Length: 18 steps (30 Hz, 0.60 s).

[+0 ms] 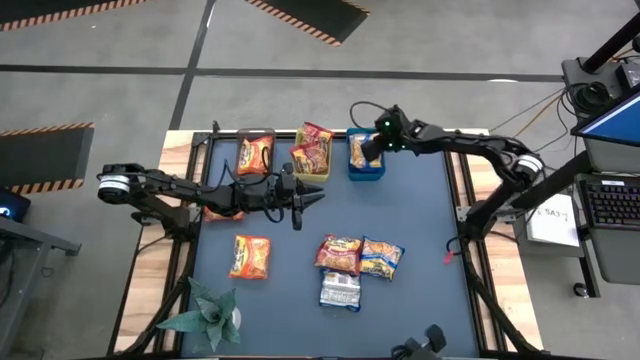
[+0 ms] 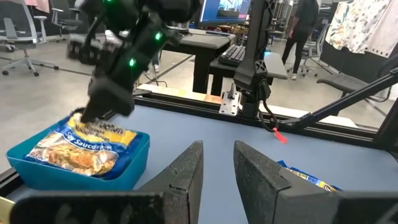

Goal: Sort Maruchan noodles
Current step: Put the blue noodle pack into the blue bin

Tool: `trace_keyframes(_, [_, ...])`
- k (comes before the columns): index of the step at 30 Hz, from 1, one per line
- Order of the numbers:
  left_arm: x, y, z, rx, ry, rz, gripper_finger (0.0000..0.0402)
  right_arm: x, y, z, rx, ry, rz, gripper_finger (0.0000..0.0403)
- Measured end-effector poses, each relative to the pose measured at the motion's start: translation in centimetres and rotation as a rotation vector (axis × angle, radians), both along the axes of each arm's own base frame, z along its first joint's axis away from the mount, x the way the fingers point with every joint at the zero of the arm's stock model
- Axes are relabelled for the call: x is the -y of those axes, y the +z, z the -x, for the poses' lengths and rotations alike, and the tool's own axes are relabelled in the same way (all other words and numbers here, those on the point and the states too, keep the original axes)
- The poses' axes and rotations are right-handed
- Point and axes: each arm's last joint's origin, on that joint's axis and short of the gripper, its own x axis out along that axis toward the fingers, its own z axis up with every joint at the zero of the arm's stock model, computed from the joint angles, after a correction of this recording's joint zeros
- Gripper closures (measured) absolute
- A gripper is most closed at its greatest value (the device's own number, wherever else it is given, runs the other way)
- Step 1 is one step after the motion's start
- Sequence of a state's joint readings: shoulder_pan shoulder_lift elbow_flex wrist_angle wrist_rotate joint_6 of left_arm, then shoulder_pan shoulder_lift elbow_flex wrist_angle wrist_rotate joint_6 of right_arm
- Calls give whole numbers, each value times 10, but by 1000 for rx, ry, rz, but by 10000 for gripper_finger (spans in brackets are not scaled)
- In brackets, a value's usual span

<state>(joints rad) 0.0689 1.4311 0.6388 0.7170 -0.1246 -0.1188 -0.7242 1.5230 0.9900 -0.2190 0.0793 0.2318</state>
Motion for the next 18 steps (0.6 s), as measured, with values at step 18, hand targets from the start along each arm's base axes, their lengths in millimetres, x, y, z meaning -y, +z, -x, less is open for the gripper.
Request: trace_keyframes(18, [0,0,0,2,0,6,329,-3,5,-1,13,23,23,394])
